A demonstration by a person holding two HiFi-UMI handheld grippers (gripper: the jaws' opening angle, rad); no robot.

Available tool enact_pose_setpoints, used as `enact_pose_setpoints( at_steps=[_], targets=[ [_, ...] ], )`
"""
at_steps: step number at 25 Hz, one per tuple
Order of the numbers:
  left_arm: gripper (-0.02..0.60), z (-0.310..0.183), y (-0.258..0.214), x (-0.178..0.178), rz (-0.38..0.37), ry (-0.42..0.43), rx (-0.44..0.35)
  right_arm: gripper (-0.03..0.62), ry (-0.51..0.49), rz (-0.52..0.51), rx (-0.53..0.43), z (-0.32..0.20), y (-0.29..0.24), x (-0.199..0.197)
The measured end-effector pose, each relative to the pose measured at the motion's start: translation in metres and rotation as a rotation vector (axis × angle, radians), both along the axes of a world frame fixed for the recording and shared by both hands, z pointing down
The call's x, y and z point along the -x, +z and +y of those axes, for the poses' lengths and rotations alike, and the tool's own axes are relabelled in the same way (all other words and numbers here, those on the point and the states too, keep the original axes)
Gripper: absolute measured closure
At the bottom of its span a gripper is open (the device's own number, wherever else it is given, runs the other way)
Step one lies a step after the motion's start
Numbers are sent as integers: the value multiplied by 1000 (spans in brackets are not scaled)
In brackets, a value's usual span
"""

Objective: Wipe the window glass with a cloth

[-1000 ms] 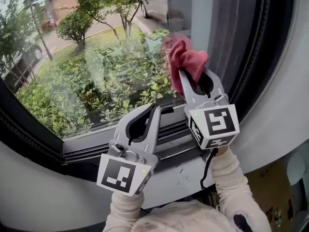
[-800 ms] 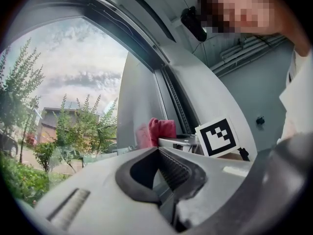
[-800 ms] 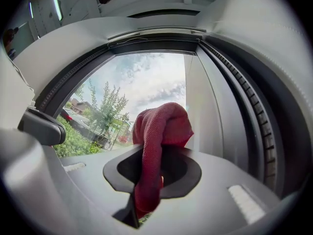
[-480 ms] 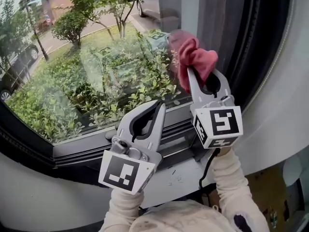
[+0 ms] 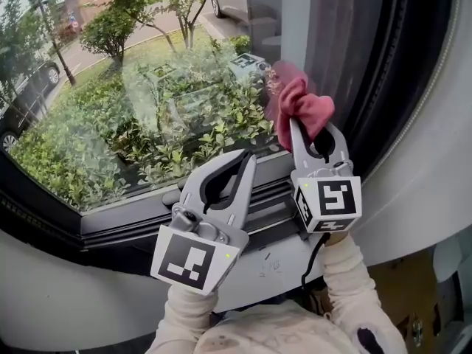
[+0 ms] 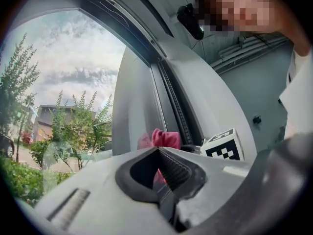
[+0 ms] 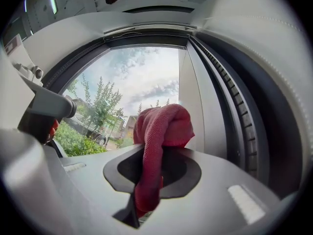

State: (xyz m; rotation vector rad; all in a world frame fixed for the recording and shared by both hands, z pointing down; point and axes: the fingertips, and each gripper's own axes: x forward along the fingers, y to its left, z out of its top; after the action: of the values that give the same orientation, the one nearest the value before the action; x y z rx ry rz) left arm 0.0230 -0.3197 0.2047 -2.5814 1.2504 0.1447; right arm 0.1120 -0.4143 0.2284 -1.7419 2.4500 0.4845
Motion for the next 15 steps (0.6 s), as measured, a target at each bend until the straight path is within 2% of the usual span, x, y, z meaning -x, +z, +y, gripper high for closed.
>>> enact_pose_setpoints(
  at_steps=[6, 15],
  targets=[
    [480, 4, 2, 15, 5, -9, 8, 508, -1, -22, 17, 5, -3, 14],
    [480, 13, -1, 56, 20, -35, 7, 510, -74, 6, -12, 27, -14, 84]
  ],
)
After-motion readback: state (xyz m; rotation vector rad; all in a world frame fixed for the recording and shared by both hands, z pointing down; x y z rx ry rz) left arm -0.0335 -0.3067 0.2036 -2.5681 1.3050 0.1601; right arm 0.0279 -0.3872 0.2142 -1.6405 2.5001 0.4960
